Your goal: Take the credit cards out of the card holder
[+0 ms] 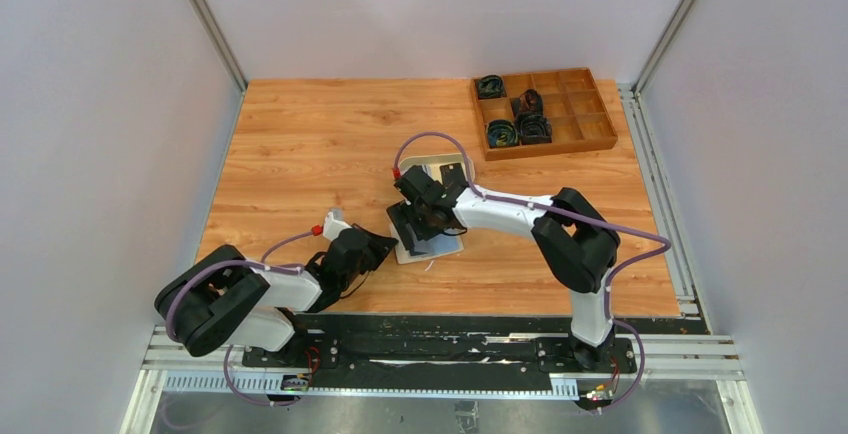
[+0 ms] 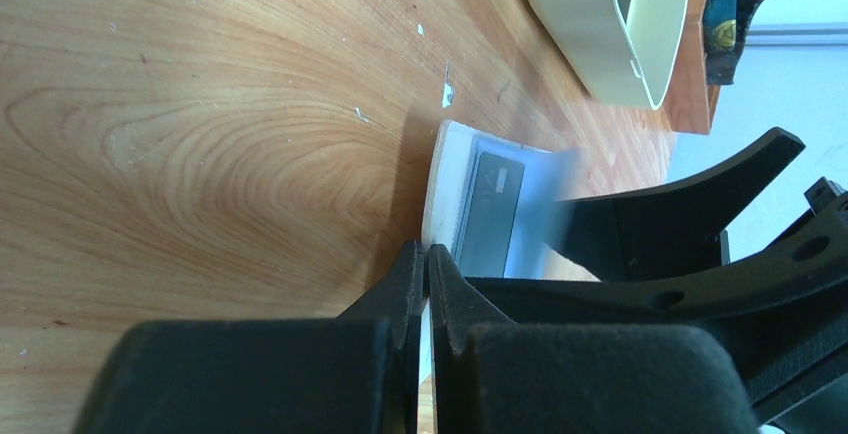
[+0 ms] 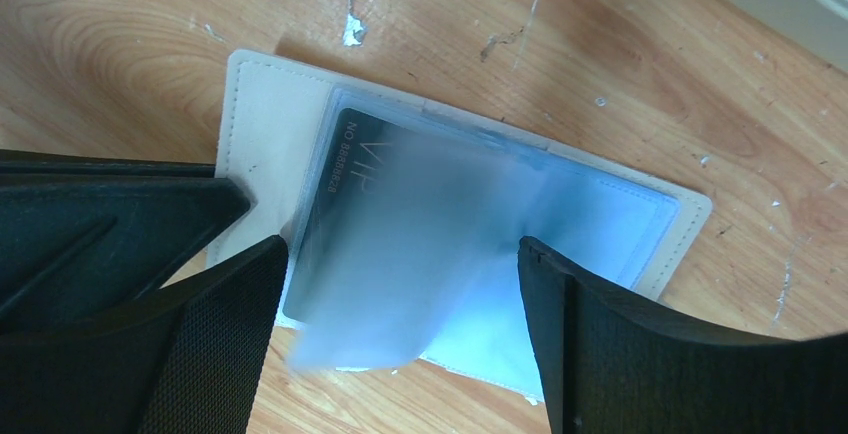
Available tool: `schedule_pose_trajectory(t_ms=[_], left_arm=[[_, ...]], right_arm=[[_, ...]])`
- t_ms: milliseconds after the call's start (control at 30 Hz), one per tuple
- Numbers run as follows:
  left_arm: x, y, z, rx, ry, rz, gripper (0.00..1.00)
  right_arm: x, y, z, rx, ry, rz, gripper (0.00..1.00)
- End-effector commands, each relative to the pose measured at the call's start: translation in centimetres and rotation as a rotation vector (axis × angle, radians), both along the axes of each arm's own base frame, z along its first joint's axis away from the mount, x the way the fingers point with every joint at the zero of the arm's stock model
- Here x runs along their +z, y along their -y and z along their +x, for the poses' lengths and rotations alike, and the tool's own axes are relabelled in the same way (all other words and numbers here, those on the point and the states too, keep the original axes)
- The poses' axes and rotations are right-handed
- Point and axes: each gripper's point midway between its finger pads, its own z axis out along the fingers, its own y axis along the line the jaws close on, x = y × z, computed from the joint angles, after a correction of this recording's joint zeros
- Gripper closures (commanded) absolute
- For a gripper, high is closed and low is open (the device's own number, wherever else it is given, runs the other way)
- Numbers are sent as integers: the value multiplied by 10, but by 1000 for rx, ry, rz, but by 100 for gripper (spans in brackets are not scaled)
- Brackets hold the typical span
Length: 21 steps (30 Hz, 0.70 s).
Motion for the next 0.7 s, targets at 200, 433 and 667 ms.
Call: schedule_pose_trajectory(t_ms=[200,433,667], left_arm=[[5,-1,6,4,18,20,100],[2,2,5,-10,6,24,100],[0,4,5,-24,1,31,100]], right_arm=[[-18,45,13,-43,45,-154,11],[-8,40,23,-38,91,-149,2],[38,23,49,-14,230,-82,2]])
